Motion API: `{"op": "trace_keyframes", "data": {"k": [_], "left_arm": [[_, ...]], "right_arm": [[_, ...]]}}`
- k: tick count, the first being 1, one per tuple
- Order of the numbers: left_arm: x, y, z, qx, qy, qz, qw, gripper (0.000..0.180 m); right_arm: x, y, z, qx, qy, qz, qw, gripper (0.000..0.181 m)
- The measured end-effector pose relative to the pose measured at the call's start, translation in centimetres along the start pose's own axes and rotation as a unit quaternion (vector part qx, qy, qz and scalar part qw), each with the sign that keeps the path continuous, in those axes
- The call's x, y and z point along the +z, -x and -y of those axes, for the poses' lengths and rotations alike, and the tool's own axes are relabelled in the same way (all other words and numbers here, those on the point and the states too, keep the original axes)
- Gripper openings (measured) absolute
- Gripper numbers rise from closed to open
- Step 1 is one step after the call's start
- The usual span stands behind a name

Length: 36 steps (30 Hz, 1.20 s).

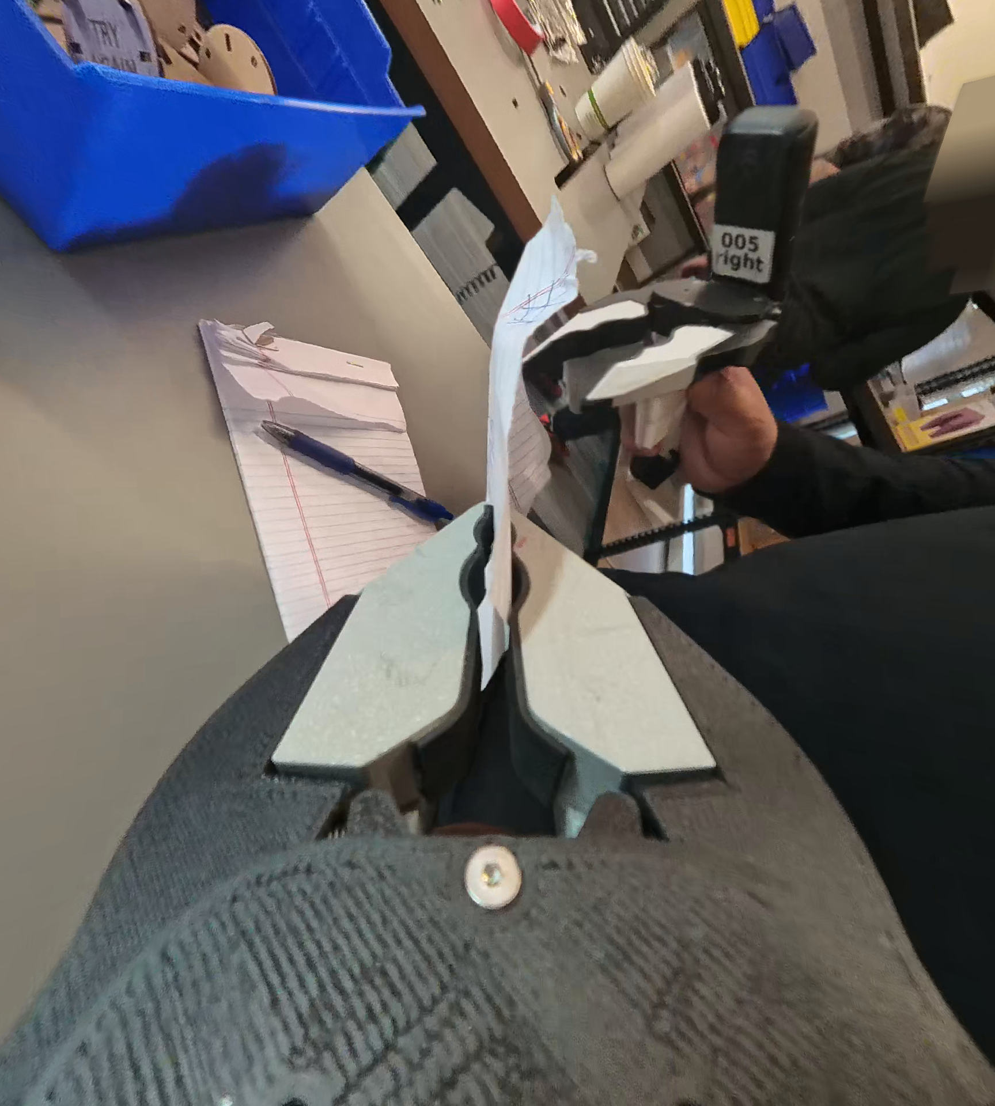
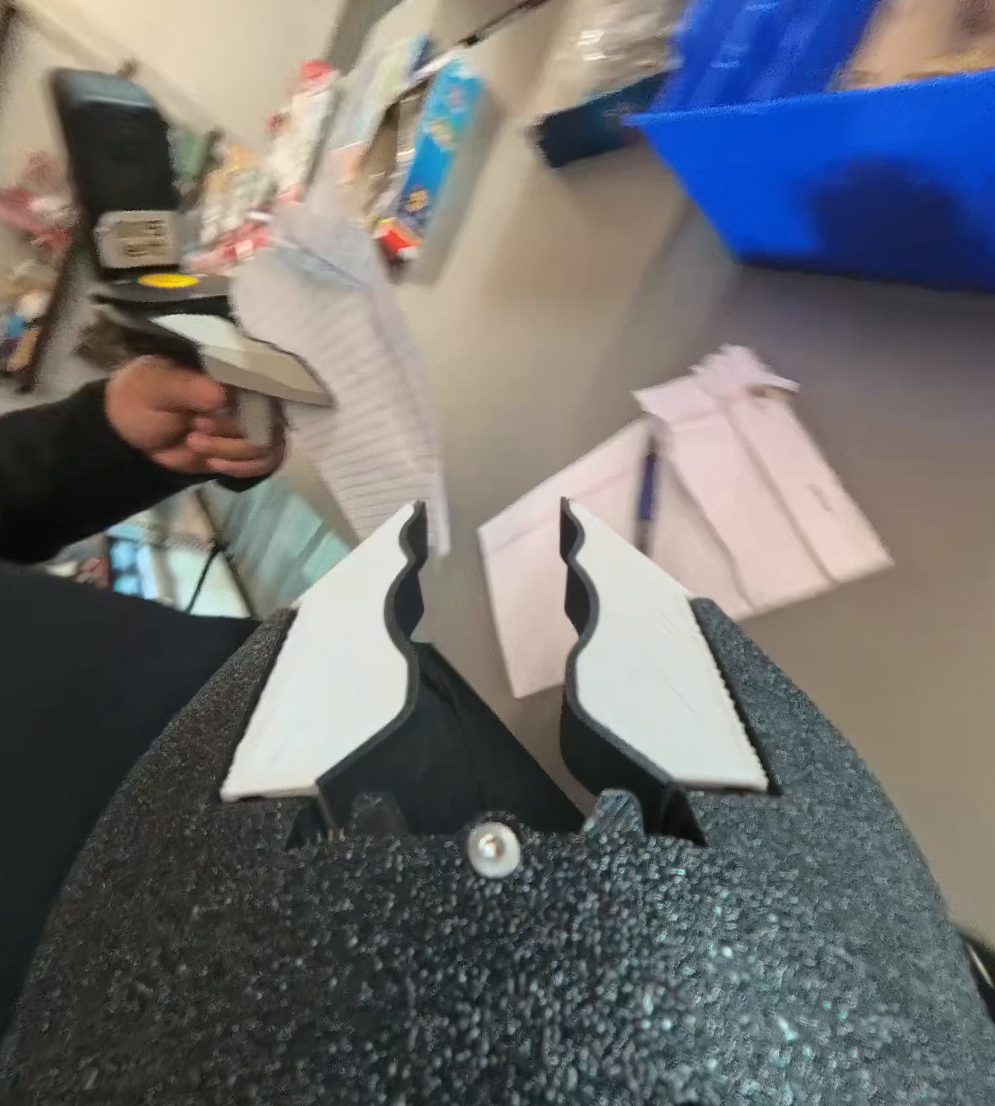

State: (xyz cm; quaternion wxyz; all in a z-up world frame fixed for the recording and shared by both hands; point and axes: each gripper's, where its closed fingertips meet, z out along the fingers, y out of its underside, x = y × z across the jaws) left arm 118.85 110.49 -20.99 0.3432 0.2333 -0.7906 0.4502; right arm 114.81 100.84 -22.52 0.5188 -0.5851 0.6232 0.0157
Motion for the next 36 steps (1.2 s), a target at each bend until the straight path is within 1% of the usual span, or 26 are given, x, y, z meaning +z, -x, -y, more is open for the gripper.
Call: {"op": "trace_keyframes", "data": {"k": [4, 5, 6, 7, 9, 10, 14, 16, 17, 19, 21, 22, 25, 26, 28, 29, 30, 31, 32, 33, 34, 36], "left_arm": [[-0.6, -2.5, -1.6, -0.017, -0.035, 0.021, 0.999, 0.000], [-0.6, -3.4, -2.3, -0.021, -0.043, 0.028, 0.998, 0.000], [-0.7, -4.2, -3.2, -0.025, -0.048, 0.035, 0.998, 0.000], [-0.7, -5.0, -4.1, -0.031, -0.054, 0.044, 0.997, 0.000], [-1.2, -6.0, -6.2, -0.047, -0.066, 0.074, 0.994, 0.000], [-1.6, -6.4, -7.5, -0.058, -0.074, 0.095, 0.991, 0.000], [-4.9, -8.3, -12.0, -0.083, -0.119, 0.179, 0.973, 0.000], [-8.3, -8.7, -13.8, -0.063, -0.144, 0.265, 0.951, 0.001], [-10.3, -8.8, -14.5, -0.049, -0.157, 0.310, 0.936, 0.006], [-14.5, -9.6, -15.6, -0.008, -0.173, 0.395, 0.902, 0.024], [-17.9, -11.2, -16.2, 0.055, -0.171, 0.457, 0.871, 0.044], [-19.2, -12.0, -16.5, 0.092, -0.165, 0.484, 0.854, 0.051], [-22.4, -13.1, -18.6, 0.172, -0.129, 0.551, 0.807, 0.072], [-23.2, -13.1, -19.9, 0.188, -0.115, 0.558, 0.800, 0.076], [-24.8, -12.9, -23.0, 0.200, -0.103, 0.549, 0.805, 0.073], [-25.7, -13.1, -24.7, 0.196, -0.105, 0.534, 0.816, 0.070], [-26.8, -13.6, -26.2, 0.191, -0.113, 0.519, 0.826, 0.063], [-28.4, -14.1, -27.5, 0.186, -0.127, 0.512, 0.829, 0.044], [-30.6, -14.6, -29.0, 0.176, -0.137, 0.511, 0.830, 0.012], [-32.7, -14.7, -30.8, 0.155, -0.136, 0.511, 0.835, 0.000], [-34.9, -14.7, -32.6, 0.130, -0.138, 0.514, 0.836, 0.000], [-39.1, -14.7, -35.9, 0.069, -0.166, 0.511, 0.840, 0.000]], "right_arm": [[2.2, 5.6, 0.1, -0.067, 0.065, 0.139, 0.986, 0.059], [2.6, 6.9, -0.3, -0.077, 0.084, 0.169, 0.979, 0.061], [2.9, 8.2, -0.9, -0.084, 0.105, 0.200, 0.970, 0.059], [3.0, 9.8, -1.7, -0.091, 0.128, 0.237, 0.959, 0.047], [2.9, 12.8, -4.2, -0.102, 0.186, 0.313, 0.926, 0.014], [2.9, 13.8, -5.6, -0.115, 0.210, 0.336, 0.911, 0.000], [3.9, 17.2, -9.4, -0.157, 0.273, 0.374, 0.872, 0.000], [5.1, 18.7, -10.5, -0.163, 0.304, 0.366, 0.864, 0.000], [5.8, 19.6, -10.7, -0.163, 0.315, 0.362, 0.862, 0.000], [7.7, 21.1, -10.5, -0.167, 0.324, 0.340, 0.867, 0.000], [9.4, 23.1, -10.3, -0.159, 0.343, 0.333, 0.864, 0.000], [10.1, 24.6, -10.4, -0.154, 0.354, 0.336, 0.859, 0.000], [12.2, 30.3, -12.5, -0.150, 0.406, 0.366, 0.824, 0.000], [12.7, 33.2, -13.5, -0.136, 0.422, 0.393, 0.806, 0.000], [13.6, 39.7, -15.5, -0.081, 0.444, 0.459, 0.765, 0.000], [14.5, 42.6, -16.6, -0.060, 0.451, 0.477, 0.752, 0.000], [15.6, 45.2, -17.8, -0.051, 0.455, 0.486, 0.744, 0.000], [16.7, 47.6, -19.2, -0.048, 0.458, 0.495, 0.736, 0.000], [17.7, 49.7, -20.8, -0.053, 0.470, 0.499, 0.726, 0.000], [18.4, 51.6, -22.4, -0.061, 0.486, 0.504, 0.712, 0.000], [19.5, 53.4, -23.5, -0.069, 0.486, 0.505, 0.710, 0.000], [21.6, 56.4, -25.4, -0.104, 0.499, 0.503, 0.698, 0.000]]}}
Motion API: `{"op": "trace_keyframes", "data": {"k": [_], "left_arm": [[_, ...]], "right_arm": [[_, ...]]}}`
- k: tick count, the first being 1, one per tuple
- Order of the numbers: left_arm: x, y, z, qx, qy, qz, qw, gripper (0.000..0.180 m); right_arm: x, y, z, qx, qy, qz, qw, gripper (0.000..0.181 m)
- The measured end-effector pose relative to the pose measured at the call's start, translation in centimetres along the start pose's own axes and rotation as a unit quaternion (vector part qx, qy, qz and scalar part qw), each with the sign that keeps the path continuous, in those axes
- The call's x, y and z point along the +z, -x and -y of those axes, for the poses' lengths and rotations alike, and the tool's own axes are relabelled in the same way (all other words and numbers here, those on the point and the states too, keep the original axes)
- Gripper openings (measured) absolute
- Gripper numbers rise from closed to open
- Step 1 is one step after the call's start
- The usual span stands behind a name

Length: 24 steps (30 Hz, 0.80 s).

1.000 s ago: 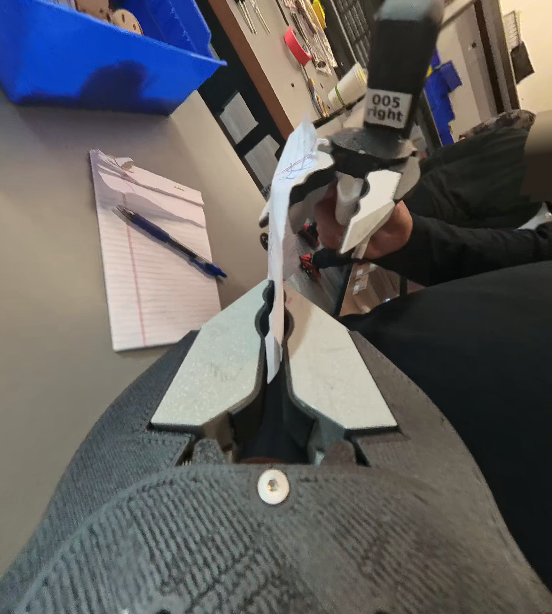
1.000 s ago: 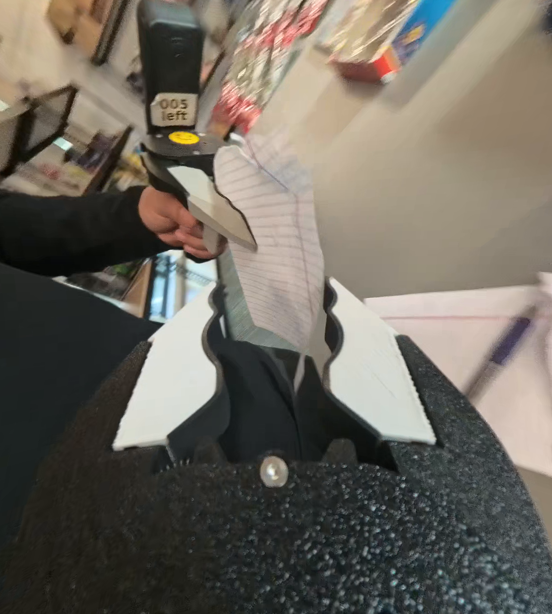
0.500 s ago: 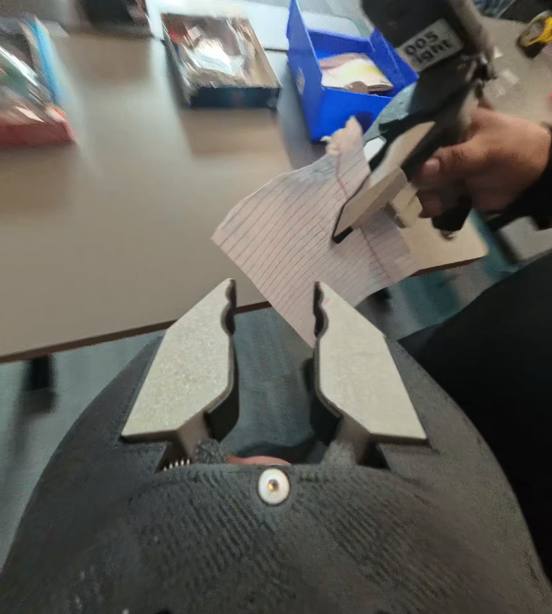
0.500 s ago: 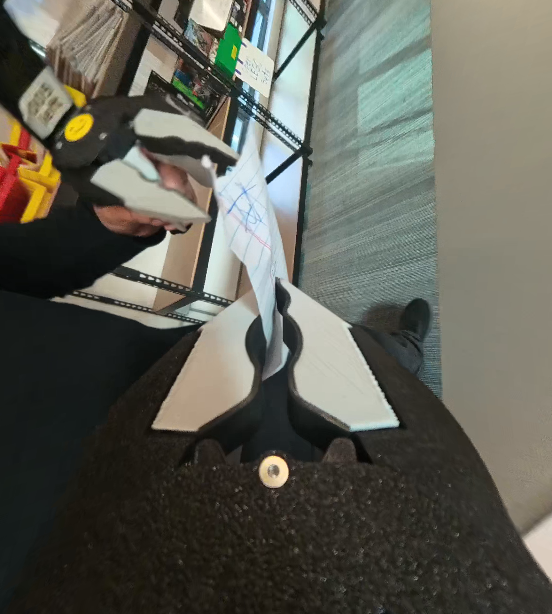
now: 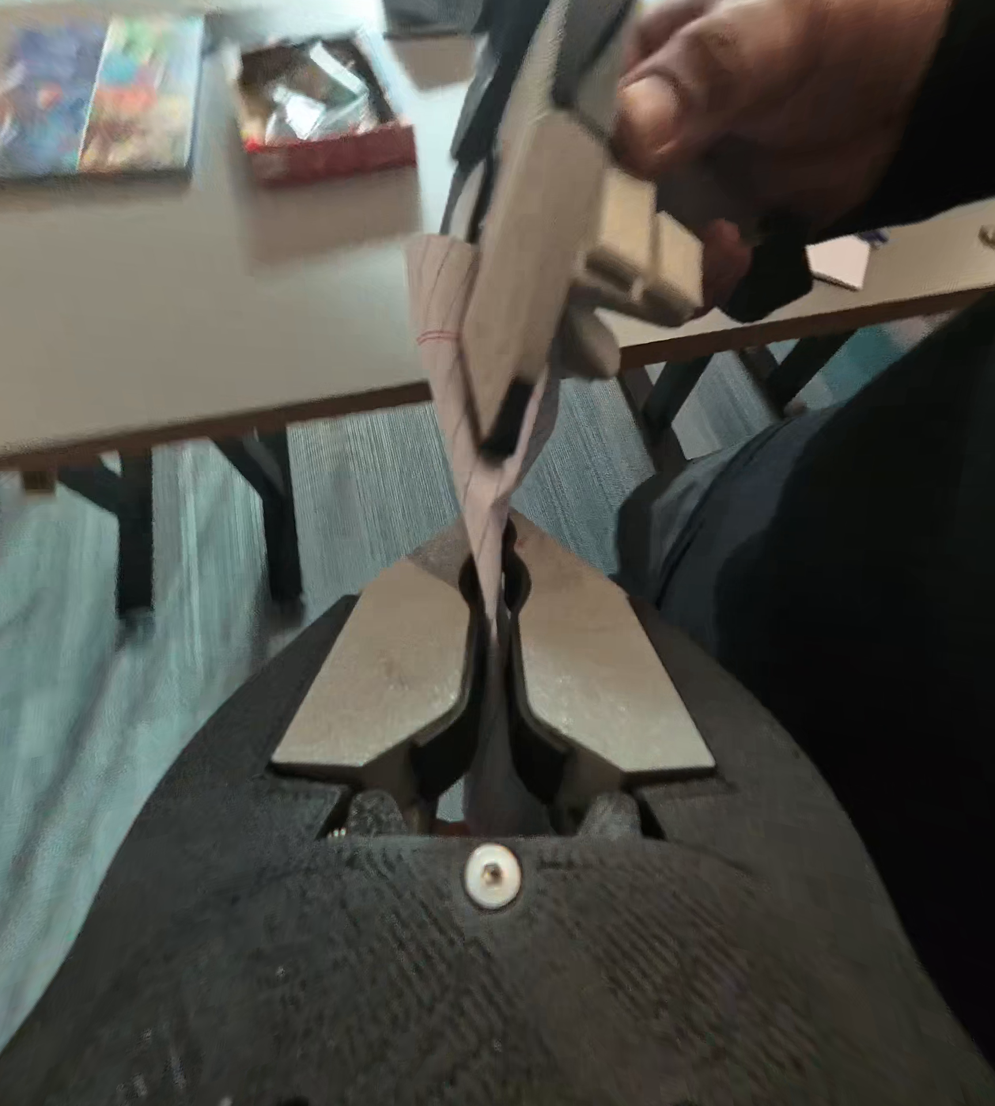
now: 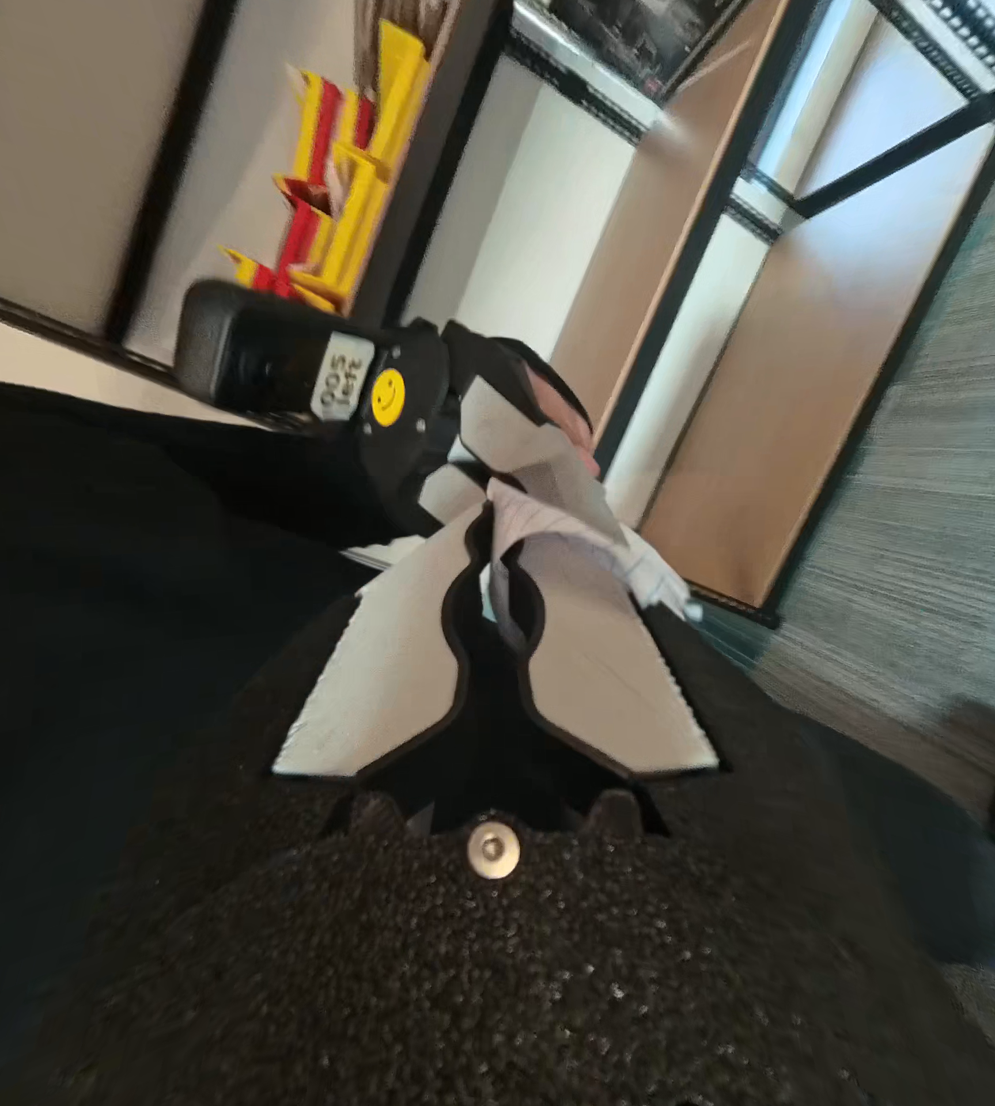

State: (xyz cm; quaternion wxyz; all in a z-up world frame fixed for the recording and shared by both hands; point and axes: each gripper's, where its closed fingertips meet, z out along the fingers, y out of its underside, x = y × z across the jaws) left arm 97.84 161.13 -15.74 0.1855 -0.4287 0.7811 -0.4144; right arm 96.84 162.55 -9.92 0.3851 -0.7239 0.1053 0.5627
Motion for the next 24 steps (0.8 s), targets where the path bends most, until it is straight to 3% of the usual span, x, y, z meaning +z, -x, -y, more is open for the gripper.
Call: {"op": "trace_keyframes", "data": {"k": [3, 5, 6, 8, 9, 11, 15, 20, 24], "left_arm": [[-3.6, 5.1, -3.2, -0.130, -0.012, 0.001, 0.991, 0.000], [-5.7, 6.9, -3.6, -0.173, -0.063, -0.024, 0.983, 0.000], [-6.8, 7.6, -3.5, -0.179, -0.092, -0.040, 0.979, 0.000], [-8.3, 10.0, -3.8, -0.186, -0.116, -0.035, 0.975, 0.000], [-8.9, 11.8, -4.5, -0.192, -0.113, -0.019, 0.975, 0.000], [-10.5, 16.4, -5.7, -0.216, -0.121, 0.026, 0.969, 0.000], [-14.2, 28.3, -9.7, -0.310, -0.104, 0.166, 0.930, 0.000], [-17.4, 41.3, -13.2, -0.459, -0.067, 0.271, 0.844, 0.000], [-19.3, 49.0, -12.6, -0.474, -0.044, 0.289, 0.831, 0.000]], "right_arm": [[2.9, -2.9, 4.2, -0.087, 0.042, -0.089, 0.991, 0.008], [4.7, -4.3, 7.1, -0.146, 0.071, -0.117, 0.980, 0.035], [6.1, -4.4, 8.3, -0.171, 0.087, -0.103, 0.976, 0.047], [9.3, -4.0, 9.6, -0.200, 0.137, -0.042, 0.969, 0.051], [11.0, -4.2, 10.1, -0.210, 0.165, -0.016, 0.963, 0.047], [14.2, -5.4, 11.1, -0.233, 0.222, 0.030, 0.946, 0.003], [20.8, -11.4, 18.3, -0.293, 0.236, 0.008, 0.927, 0.000], [26.8, -18.0, 29.9, -0.419, 0.248, -0.063, 0.871, 0.000], [28.9, -19.5, 37.2, -0.467, 0.273, -0.043, 0.840, 0.000]]}}
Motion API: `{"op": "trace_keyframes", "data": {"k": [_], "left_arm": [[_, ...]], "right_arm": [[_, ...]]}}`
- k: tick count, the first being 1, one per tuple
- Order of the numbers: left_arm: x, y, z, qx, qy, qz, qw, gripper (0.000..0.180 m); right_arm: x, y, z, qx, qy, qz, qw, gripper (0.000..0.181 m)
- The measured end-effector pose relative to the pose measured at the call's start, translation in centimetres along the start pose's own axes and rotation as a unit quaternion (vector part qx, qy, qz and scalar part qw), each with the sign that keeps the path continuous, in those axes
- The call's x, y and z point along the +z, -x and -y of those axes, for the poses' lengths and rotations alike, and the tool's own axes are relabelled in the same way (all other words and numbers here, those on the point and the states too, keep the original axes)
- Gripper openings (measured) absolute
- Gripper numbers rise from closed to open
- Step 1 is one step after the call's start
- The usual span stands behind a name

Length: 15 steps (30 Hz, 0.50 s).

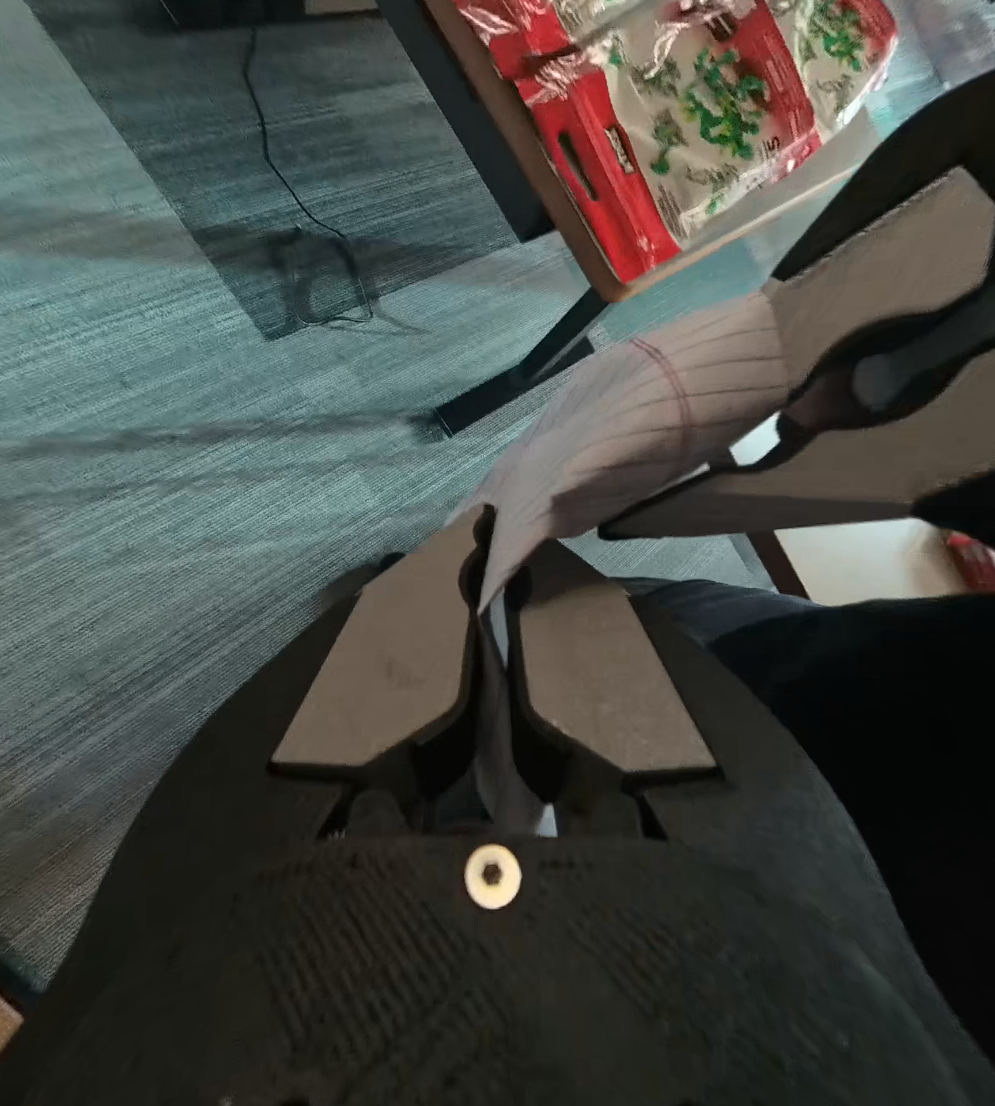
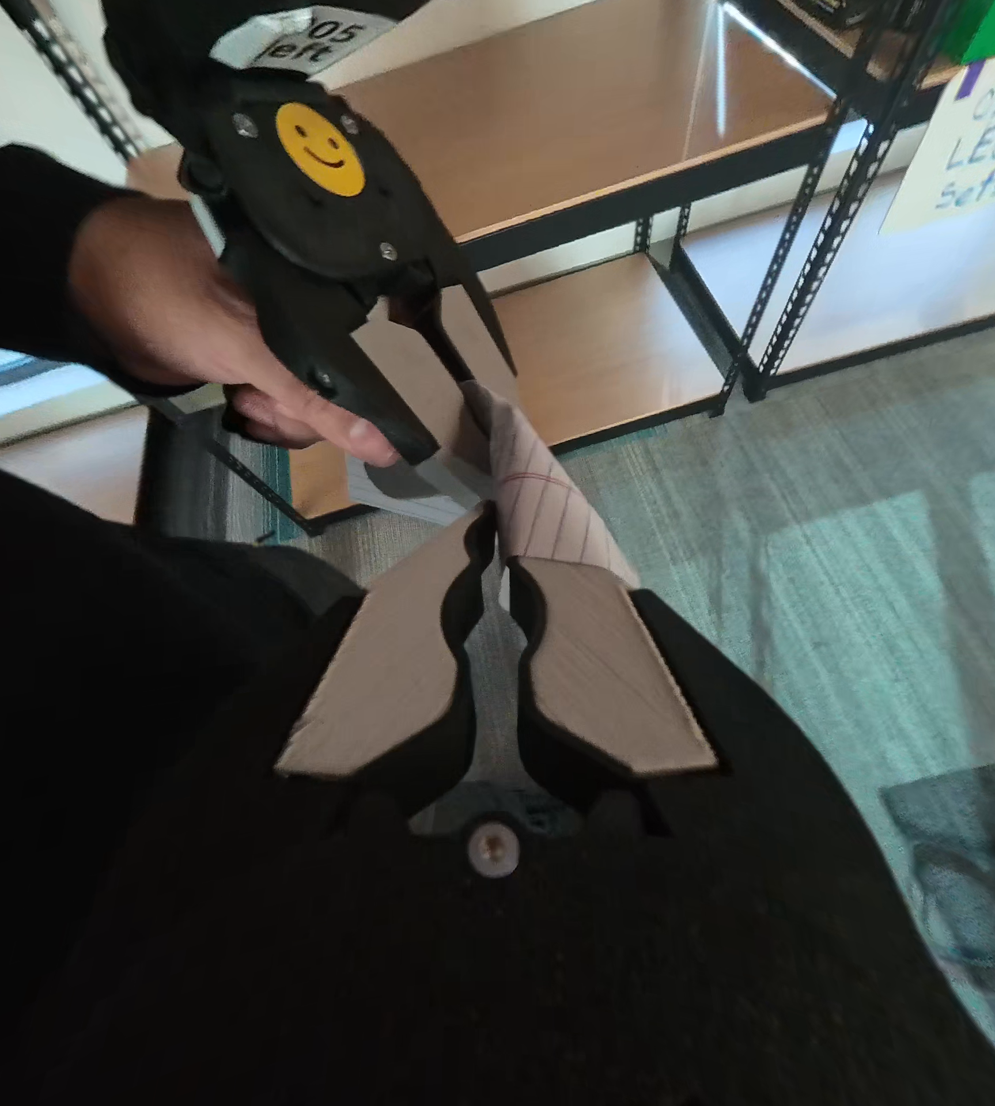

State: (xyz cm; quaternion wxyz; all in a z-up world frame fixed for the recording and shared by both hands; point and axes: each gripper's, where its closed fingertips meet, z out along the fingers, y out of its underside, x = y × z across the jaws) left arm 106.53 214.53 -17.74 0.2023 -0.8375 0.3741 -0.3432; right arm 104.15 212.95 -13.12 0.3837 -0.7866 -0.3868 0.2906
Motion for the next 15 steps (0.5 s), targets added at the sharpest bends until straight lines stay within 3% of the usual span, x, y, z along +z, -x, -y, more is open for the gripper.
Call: {"op": "trace_keyframes", "data": {"k": [2, 5, 11, 15], "left_arm": [[1.5, 1.1, 3.0, -0.053, -0.009, -0.021, 0.998, 0.000], [3.7, 3.2, 7.8, -0.164, -0.052, -0.080, 0.982, 0.000], [8.5, 9.2, 16.1, -0.227, -0.064, -0.151, 0.960, 0.000], [11.6, 14.7, 23.3, -0.288, -0.073, -0.235, 0.926, 0.000]], "right_arm": [[0.0, -3.0, 0.6, -0.028, 0.001, 0.023, 0.999, 0.003], [-0.2, -6.9, 1.7, -0.036, 0.001, 0.075, 0.997, 0.030], [1.4, -17.3, 3.6, -0.028, 0.009, 0.084, 0.996, 0.057], [3.8, -26.5, 5.3, -0.044, 0.035, 0.026, 0.998, 0.070]]}}
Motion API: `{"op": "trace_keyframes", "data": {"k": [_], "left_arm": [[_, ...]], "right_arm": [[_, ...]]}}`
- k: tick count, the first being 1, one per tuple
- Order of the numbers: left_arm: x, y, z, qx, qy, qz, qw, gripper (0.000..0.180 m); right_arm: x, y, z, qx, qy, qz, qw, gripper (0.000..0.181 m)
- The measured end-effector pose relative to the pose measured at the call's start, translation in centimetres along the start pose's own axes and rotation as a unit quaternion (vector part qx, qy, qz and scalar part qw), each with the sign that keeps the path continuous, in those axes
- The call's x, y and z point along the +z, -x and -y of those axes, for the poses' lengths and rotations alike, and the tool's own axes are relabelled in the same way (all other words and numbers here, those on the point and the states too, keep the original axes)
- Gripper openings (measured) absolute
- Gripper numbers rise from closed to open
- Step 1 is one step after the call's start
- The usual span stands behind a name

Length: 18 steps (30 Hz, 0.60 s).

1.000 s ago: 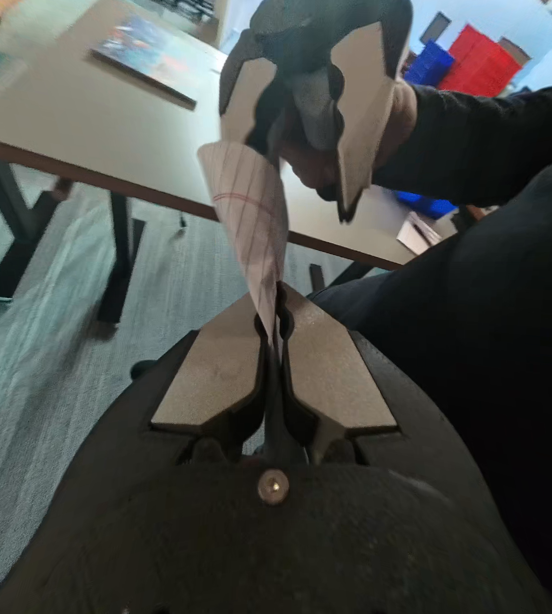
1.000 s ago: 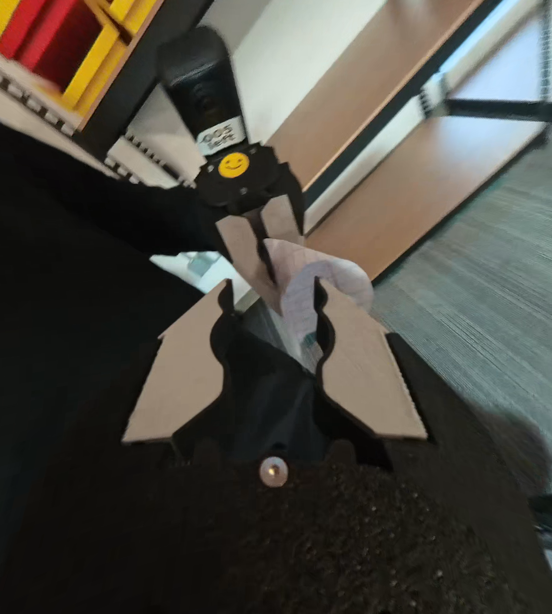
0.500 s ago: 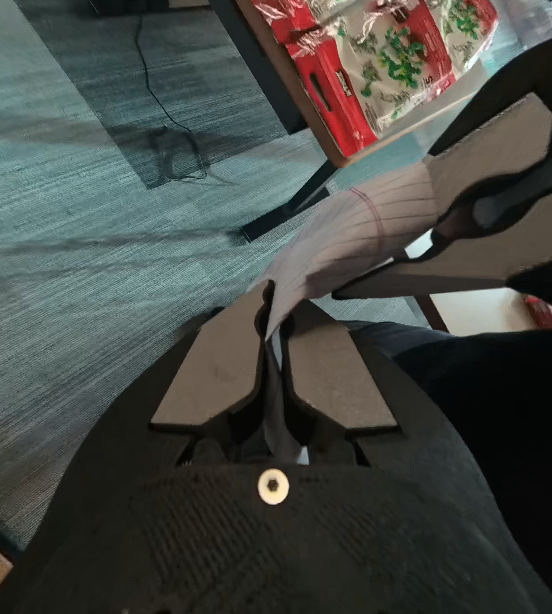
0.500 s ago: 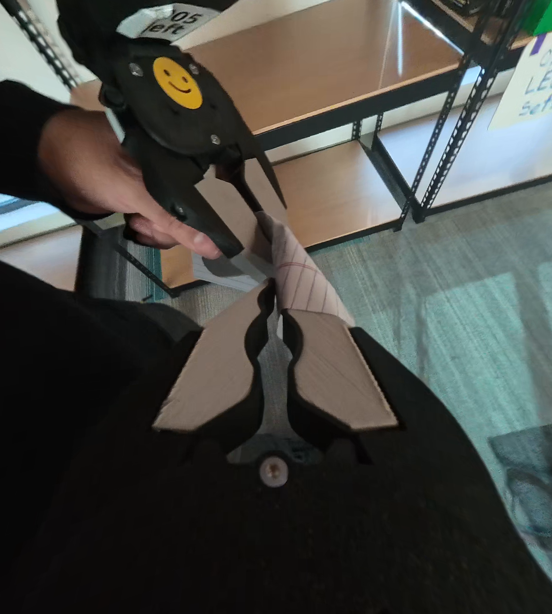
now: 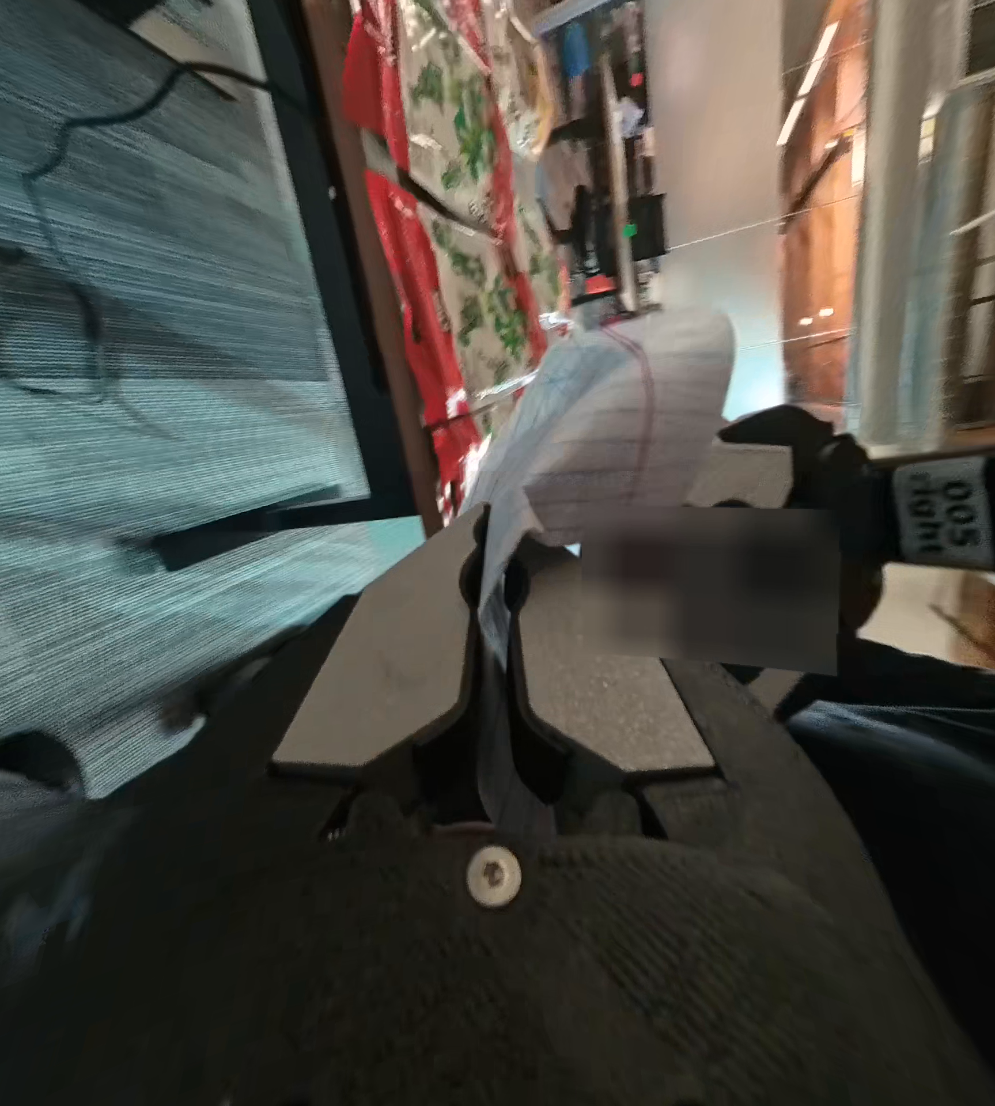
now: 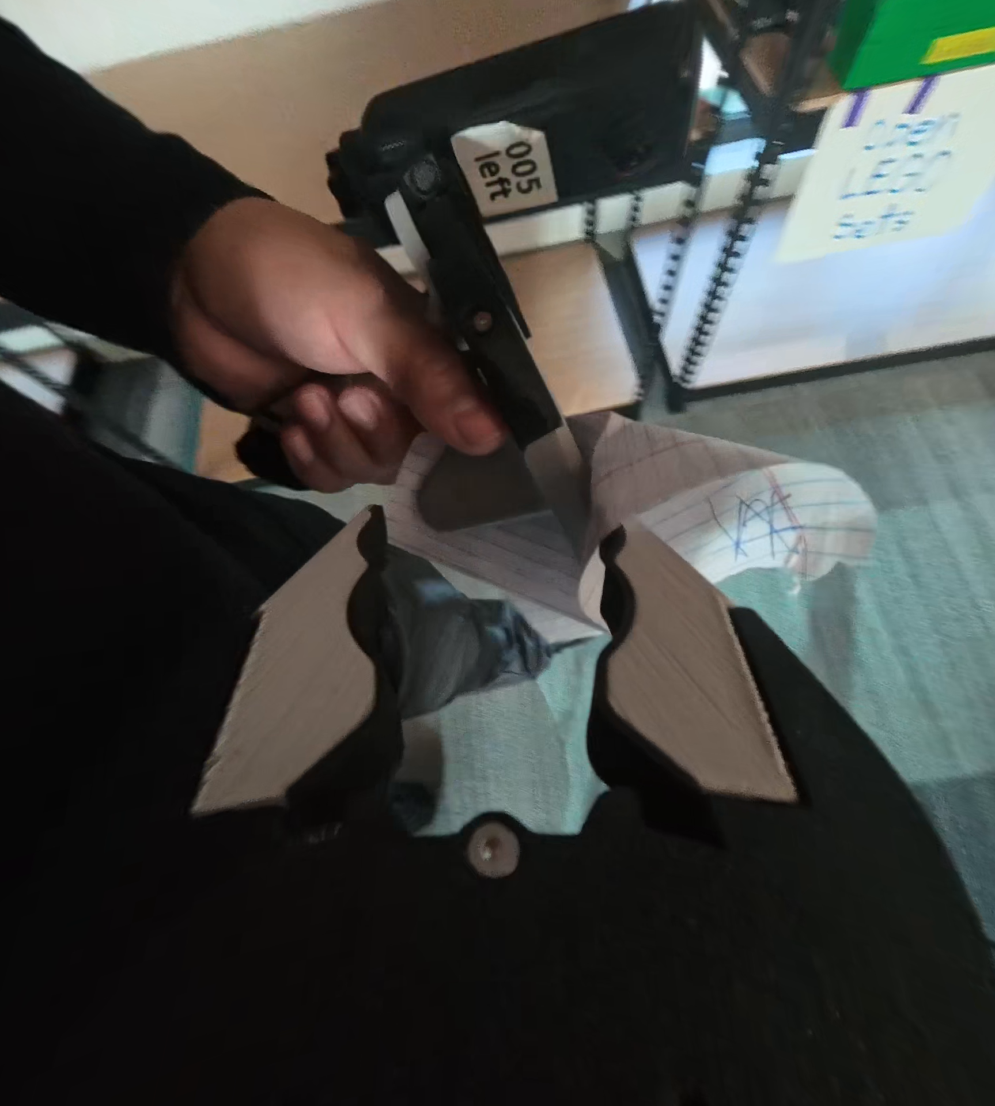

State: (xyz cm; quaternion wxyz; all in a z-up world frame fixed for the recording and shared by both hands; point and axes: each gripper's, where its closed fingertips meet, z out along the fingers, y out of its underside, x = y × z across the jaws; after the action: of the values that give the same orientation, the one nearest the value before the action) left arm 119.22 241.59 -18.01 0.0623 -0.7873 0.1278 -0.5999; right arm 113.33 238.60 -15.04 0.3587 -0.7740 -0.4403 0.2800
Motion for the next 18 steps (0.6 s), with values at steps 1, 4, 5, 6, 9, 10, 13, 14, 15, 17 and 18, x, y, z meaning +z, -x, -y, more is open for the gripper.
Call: {"op": "trace_keyframes", "data": {"k": [1, 4, 5, 6, 9, 10, 13, 14, 15, 17, 18], "left_arm": [[0.7, 0.3, 2.3, -0.004, 0.009, -0.019, 1.000, 0.000], [2.1, 2.7, 9.6, 0.014, 0.040, -0.018, 0.999, 0.000], [2.2, 2.8, 12.2, 0.004, 0.047, -0.029, 0.998, 0.000], [2.1, 2.7, 14.9, -0.001, 0.051, -0.046, 0.998, 0.000], [2.2, 3.6, 22.1, 0.021, 0.081, -0.055, 0.995, 0.000], [2.4, 4.0, 24.2, 0.020, 0.094, -0.057, 0.994, 0.000], [3.2, 4.4, 30.7, 0.017, 0.117, -0.098, 0.988, 0.000], [3.5, 4.9, 32.6, 0.019, 0.129, -0.108, 0.986, 0.000], [4.0, 5.5, 34.6, 0.018, 0.138, -0.117, 0.983, 0.000], [5.4, 6.7, 39.3, 0.000, 0.135, -0.140, 0.981, 0.000], [6.3, 7.4, 41.8, -0.009, 0.131, -0.147, 0.980, 0.000]], "right_arm": [[0.7, -2.9, 0.2, -0.004, 0.015, -0.027, 0.999, 0.072], [2.6, -11.3, 1.0, -0.001, 0.064, -0.082, 0.995, 0.072], [3.1, -13.7, 2.0, 0.018, 0.067, -0.088, 0.994, 0.070], [3.2, -16.0, 3.3, 0.033, 0.062, -0.094, 0.993, 0.068], [4.1, -23.0, 6.7, 0.036, 0.052, -0.106, 0.992, 0.061], [4.5, -25.3, 7.5, 0.033, 0.056, -0.110, 0.992, 0.055], [4.6, -32.0, 10.0, 0.026, 0.040, -0.120, 0.992, 0.045], [4.6, -34.4, 10.6, 0.025, 0.031, -0.122, 0.992, 0.036], [4.6, -37.1, 10.8, 0.024, 0.027, -0.127, 0.991, 0.021], [5.0, -42.0, 11.4, 0.023, 0.012, -0.117, 0.993, 0.014], [5.1, -44.6, 11.6, 0.027, 0.005, -0.113, 0.993, 0.013]]}}
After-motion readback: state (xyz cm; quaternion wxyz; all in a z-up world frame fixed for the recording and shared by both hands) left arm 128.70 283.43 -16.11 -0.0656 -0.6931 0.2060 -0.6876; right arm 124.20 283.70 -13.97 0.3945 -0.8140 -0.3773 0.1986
